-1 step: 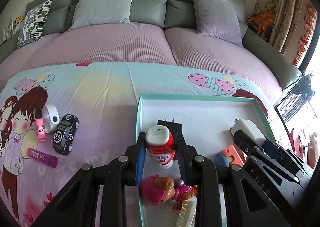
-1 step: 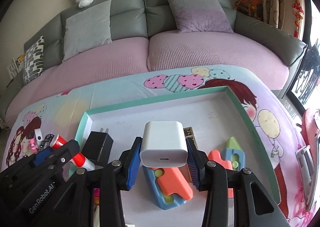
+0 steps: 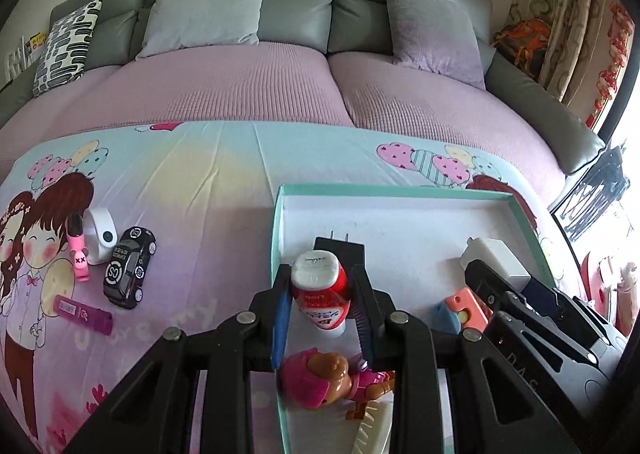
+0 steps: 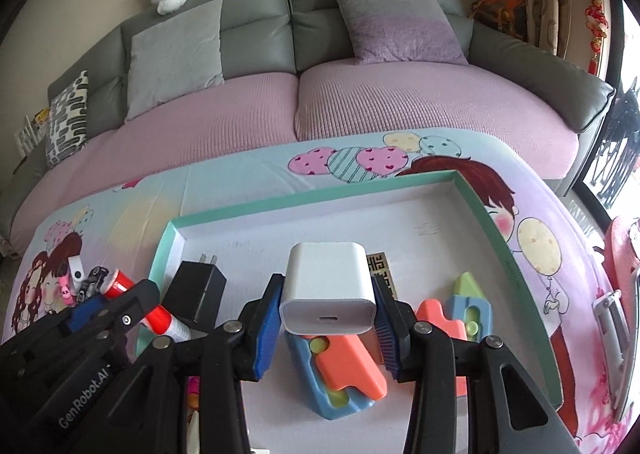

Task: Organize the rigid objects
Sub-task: 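Carry the red tube with the left tool while the right tool carries the white cube to the tray, then release the red tube from the left tool while the right tool releases the white cube in the tray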

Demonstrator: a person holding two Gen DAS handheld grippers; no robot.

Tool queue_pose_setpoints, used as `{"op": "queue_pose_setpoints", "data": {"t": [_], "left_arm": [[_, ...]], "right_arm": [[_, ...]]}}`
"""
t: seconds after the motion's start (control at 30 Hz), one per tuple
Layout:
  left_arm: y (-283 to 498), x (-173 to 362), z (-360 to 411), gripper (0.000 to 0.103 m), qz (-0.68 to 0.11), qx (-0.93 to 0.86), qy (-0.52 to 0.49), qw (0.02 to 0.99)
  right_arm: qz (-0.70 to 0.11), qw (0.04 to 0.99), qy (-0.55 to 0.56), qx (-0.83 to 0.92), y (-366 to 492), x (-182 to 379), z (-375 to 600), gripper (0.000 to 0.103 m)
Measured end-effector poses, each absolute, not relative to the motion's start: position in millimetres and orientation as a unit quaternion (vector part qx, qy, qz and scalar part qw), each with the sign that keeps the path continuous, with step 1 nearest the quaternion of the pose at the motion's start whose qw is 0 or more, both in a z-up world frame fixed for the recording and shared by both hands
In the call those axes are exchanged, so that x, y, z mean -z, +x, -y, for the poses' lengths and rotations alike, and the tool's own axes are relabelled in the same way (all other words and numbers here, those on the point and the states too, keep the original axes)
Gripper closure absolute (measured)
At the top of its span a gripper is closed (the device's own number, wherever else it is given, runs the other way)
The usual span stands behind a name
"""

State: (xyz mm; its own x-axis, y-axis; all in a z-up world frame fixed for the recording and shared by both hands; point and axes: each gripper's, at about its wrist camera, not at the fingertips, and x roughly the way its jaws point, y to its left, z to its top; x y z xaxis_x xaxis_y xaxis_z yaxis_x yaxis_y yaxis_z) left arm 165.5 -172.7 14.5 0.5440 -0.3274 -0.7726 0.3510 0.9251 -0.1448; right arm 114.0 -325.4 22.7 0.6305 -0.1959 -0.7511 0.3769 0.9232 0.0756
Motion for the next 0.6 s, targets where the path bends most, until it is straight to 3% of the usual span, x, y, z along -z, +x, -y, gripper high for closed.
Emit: {"op": "queue_pose_setpoints", "data": {"t": [0.6], "left_arm": [[161.7,-10.7,181.9,0.073,-0.442,0.190,0.037,0.876]], "right_arm": [[-0.422,0.888,0.102,0.154,118.3,-14.1,324.0,0.055]]}}
